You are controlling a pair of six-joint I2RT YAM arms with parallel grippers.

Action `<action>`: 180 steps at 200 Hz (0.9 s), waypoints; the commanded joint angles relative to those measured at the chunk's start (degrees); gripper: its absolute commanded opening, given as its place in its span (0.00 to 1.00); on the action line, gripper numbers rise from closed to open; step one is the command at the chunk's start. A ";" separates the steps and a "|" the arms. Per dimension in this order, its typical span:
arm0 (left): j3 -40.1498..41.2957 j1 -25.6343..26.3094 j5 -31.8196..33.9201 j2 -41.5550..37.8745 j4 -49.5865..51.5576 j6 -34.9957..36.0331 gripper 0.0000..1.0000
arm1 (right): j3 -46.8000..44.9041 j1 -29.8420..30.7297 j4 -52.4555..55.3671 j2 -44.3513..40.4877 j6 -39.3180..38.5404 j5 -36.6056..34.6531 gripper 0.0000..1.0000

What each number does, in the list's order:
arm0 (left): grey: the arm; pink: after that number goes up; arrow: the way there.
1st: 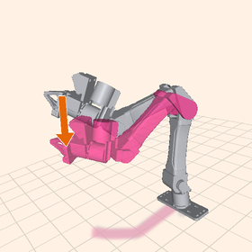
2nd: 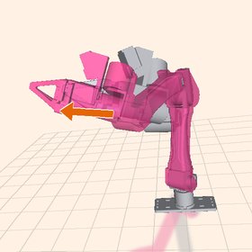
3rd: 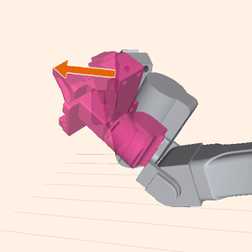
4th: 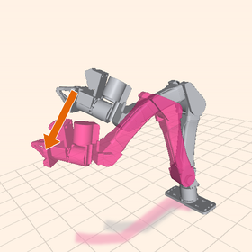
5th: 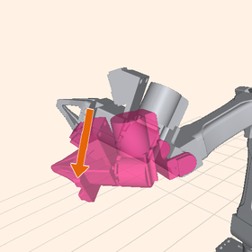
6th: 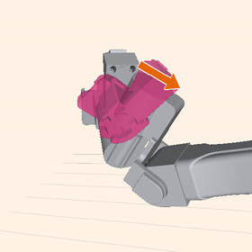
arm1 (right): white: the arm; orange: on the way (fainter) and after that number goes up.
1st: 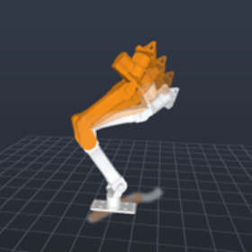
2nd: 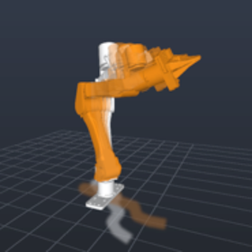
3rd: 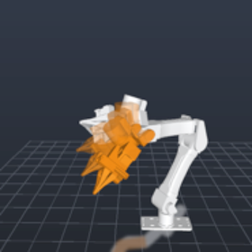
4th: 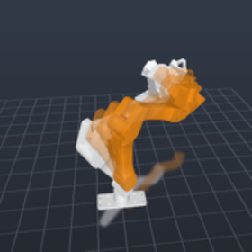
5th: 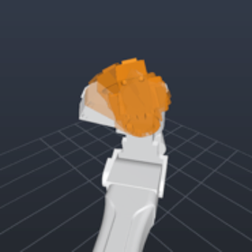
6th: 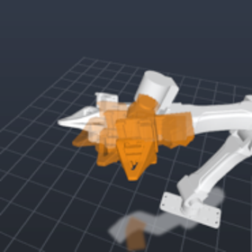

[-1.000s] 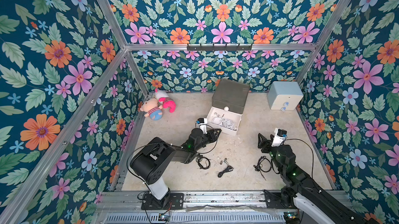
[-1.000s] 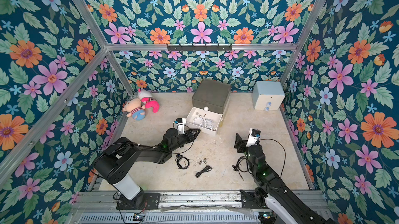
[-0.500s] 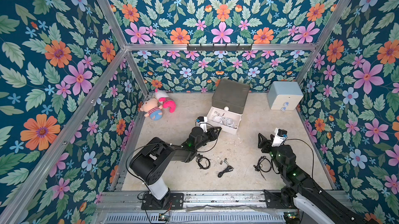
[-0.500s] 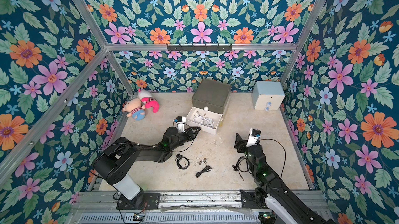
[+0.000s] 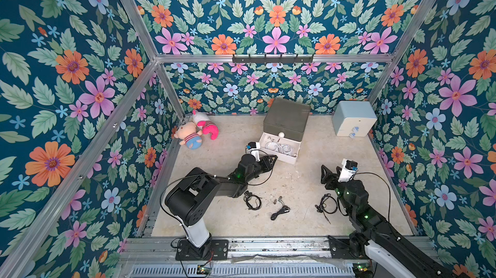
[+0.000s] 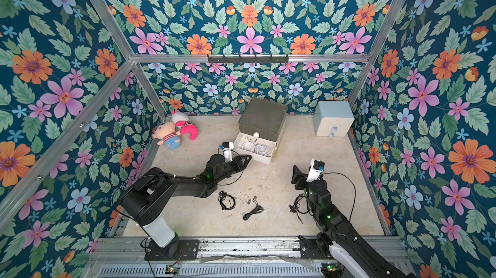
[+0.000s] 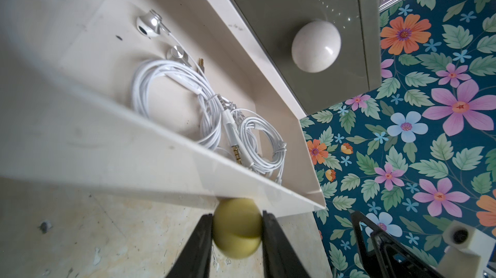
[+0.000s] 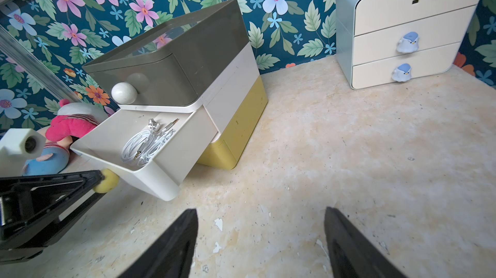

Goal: Place the wired earphones into the drawer by color
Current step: Close the drawer of the storage box.

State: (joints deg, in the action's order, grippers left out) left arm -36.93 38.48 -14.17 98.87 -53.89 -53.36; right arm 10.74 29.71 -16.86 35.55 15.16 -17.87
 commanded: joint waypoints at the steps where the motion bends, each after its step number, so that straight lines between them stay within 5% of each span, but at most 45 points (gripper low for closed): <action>1: -1.57 -0.25 0.54 0.67 -3.94 1.53 0.34 | -0.02 0.01 -1.57 -0.26 -0.22 0.24 0.79; 180: -14.45 -3.54 -1.66 11.74 -4.91 1.86 0.41 | -0.02 0.00 -1.59 0.02 -0.22 0.21 0.79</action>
State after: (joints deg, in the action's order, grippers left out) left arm -49.71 35.40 -14.83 109.51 -56.18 -52.29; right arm 10.72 29.71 -16.86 35.44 15.16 -17.87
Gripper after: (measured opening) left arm 0.406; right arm 0.792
